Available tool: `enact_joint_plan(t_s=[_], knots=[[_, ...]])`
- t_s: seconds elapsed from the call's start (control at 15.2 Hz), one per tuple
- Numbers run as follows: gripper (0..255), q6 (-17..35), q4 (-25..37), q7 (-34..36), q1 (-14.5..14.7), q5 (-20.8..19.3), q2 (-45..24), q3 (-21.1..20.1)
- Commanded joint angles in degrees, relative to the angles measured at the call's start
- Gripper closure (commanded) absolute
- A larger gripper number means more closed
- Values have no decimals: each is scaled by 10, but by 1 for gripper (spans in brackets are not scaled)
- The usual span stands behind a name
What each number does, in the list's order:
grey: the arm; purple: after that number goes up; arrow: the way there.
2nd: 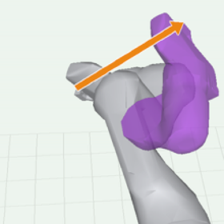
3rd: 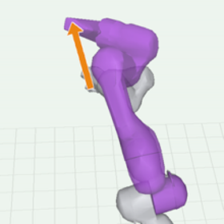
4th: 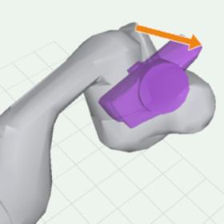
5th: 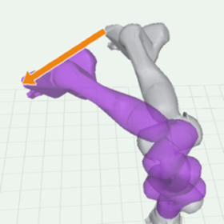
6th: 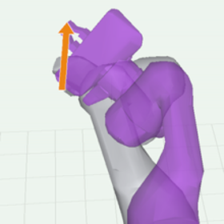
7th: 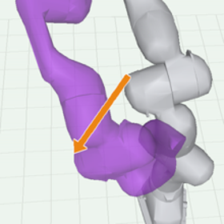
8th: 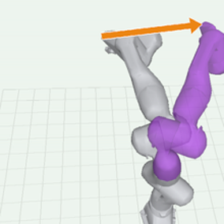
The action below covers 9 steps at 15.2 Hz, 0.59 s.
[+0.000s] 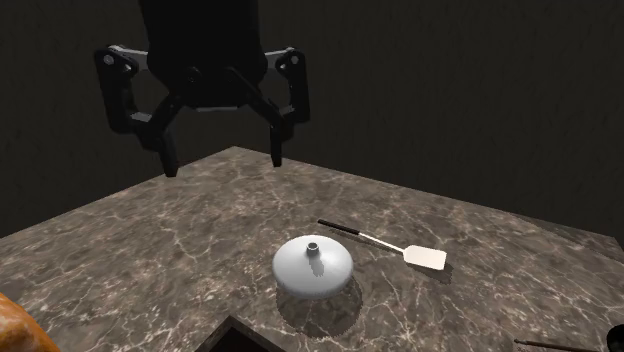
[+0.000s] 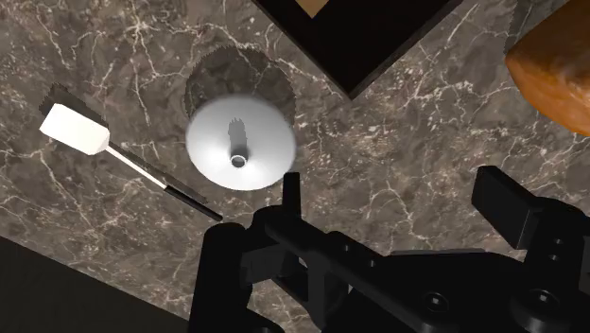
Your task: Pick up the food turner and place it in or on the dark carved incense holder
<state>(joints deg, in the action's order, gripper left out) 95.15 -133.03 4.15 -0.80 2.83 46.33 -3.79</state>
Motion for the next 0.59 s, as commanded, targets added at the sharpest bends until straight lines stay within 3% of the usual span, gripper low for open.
enact_joint_plan(t_s=[0.0, 0.53], knots=[[0, 0, 0, 0, 0, 0, 0, 0], [0, 89, -63, -183, 3, -56, -38, 108]])
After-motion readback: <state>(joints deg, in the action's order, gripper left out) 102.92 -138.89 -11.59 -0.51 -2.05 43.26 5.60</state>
